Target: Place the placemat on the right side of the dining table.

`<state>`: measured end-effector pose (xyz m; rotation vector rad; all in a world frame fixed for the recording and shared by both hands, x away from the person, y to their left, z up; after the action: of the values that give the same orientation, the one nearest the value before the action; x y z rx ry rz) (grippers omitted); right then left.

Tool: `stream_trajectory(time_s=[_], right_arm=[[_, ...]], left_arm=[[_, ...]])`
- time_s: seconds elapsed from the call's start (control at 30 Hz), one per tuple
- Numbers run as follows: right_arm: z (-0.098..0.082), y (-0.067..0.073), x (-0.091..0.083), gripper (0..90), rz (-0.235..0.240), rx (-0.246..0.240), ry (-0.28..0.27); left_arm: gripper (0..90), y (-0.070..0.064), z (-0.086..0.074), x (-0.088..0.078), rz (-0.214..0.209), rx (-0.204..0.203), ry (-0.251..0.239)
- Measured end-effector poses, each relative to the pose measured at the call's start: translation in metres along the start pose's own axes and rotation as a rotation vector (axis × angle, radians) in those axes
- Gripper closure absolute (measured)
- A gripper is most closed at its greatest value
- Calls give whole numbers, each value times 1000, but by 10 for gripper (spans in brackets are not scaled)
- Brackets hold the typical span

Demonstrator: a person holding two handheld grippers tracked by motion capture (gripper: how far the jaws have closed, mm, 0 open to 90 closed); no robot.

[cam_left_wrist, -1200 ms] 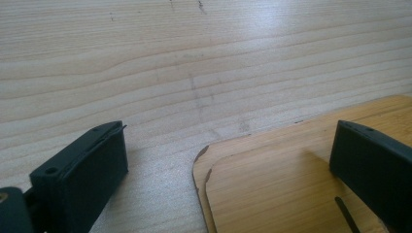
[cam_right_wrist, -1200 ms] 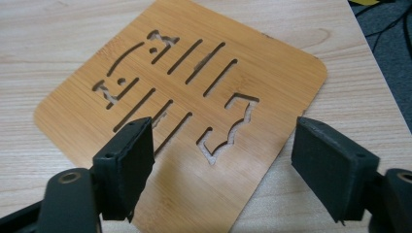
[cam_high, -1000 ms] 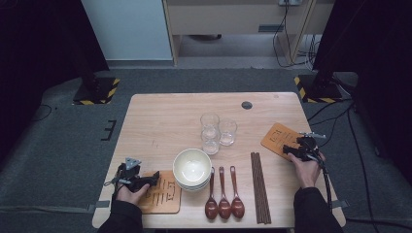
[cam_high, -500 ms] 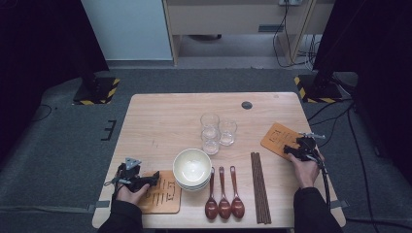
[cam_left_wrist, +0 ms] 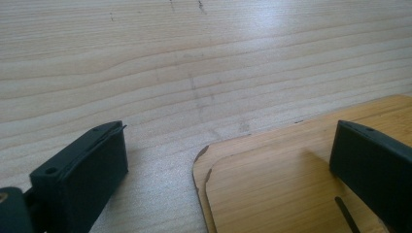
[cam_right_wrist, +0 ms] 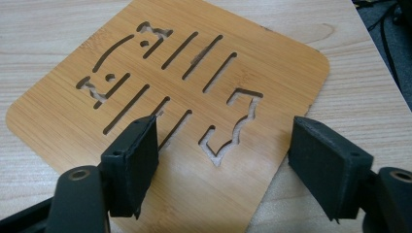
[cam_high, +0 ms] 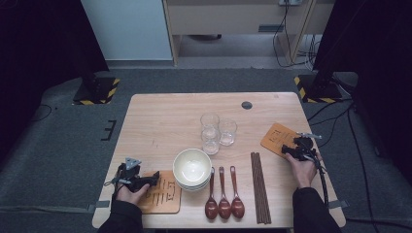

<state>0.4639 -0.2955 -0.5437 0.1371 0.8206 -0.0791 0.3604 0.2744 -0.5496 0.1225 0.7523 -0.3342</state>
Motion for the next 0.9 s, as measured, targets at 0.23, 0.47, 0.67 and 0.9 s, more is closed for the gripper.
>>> stream_trajectory(time_s=[0.23,0.47,0.67,0.9], right_arm=[[0,-8,-4,322,35,-35,19],[-1,-18,-8,356,78,-81,35],[-3,-24,-12,357,116,-126,50],[-5,-25,-14,297,117,-112,39]], left_arm=[[0,0,0,0,0,0,0],[0,0,0,0,0,0,0],[0,0,0,0,0,0,0],[0,0,0,0,0,1,0]])
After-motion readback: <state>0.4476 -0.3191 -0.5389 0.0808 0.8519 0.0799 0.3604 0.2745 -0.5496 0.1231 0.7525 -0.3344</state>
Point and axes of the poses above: each handheld gripper's, and its own axes: x roughly forward along the jaws, z roughly out of its top, y roughly to its left, the point moved 2 cm from there along x, roughly forward along the jaws, and after that the axes turned 6 degrees about x, right-handed, at the moved point
